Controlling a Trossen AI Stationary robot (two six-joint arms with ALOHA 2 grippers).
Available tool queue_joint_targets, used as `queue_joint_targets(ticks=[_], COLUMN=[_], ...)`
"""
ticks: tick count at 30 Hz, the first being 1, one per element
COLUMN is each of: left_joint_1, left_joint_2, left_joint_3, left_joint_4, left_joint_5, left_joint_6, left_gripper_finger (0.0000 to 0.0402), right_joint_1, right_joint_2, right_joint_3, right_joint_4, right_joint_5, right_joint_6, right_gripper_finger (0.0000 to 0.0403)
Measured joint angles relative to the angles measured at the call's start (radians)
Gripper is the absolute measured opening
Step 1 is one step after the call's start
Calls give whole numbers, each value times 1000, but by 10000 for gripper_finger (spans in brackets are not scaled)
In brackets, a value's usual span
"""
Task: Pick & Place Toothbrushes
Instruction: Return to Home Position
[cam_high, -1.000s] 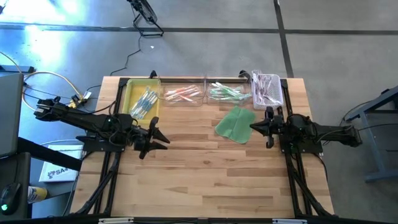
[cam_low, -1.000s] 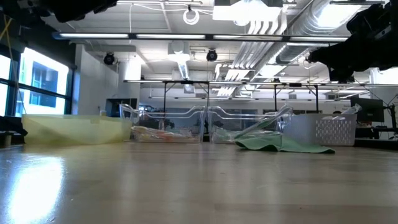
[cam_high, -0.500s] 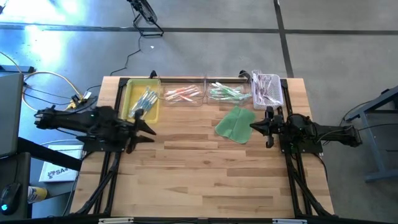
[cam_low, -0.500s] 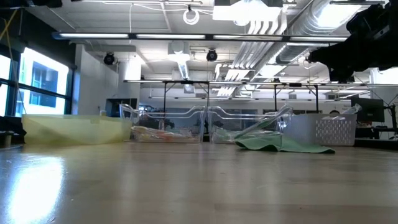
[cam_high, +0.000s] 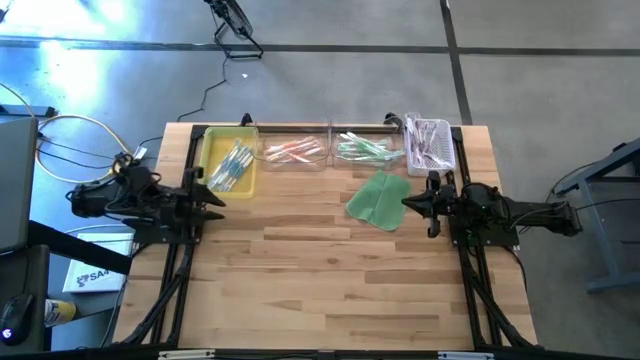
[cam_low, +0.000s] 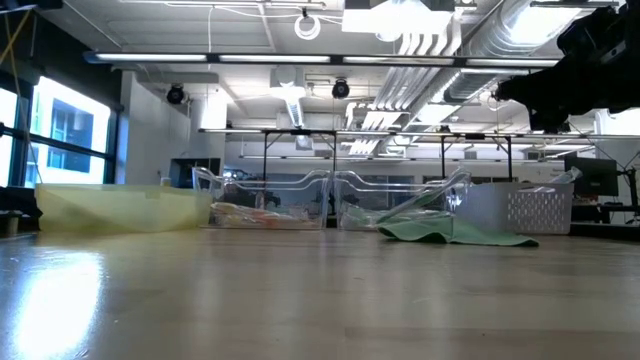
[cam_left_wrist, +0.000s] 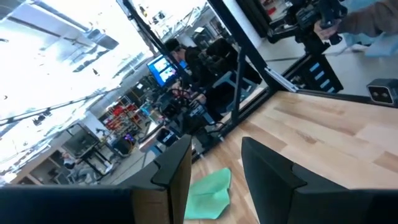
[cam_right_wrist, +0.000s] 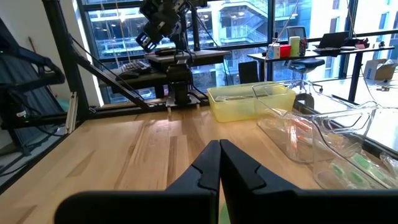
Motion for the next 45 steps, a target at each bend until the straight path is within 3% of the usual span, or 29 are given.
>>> queue_joint_targets(ticks=[11,22,30,45], left_joint_1=[0,0,0,0], left_joint_2=[-19,-18,-19,-19], left_joint_3=[-8,-207,-278,-309], left_joint_4=[-55,78,94,30], left_joint_5=[-3,-3,-3,-53], left_joint_6=[3,19,20,82], left_gripper_finger=[136,136,136,136], right_joint_1=[0,0,0,0], right_joint_2=[0,0,0,2], right_joint_3=[0,0,0,-2], right_joint_4=[-1,-1,-9,13], right_joint_5=[0,0,0,-2], right_joint_6=[-4,-30,-64,-109], right_gripper_finger=[2,2,2,2])
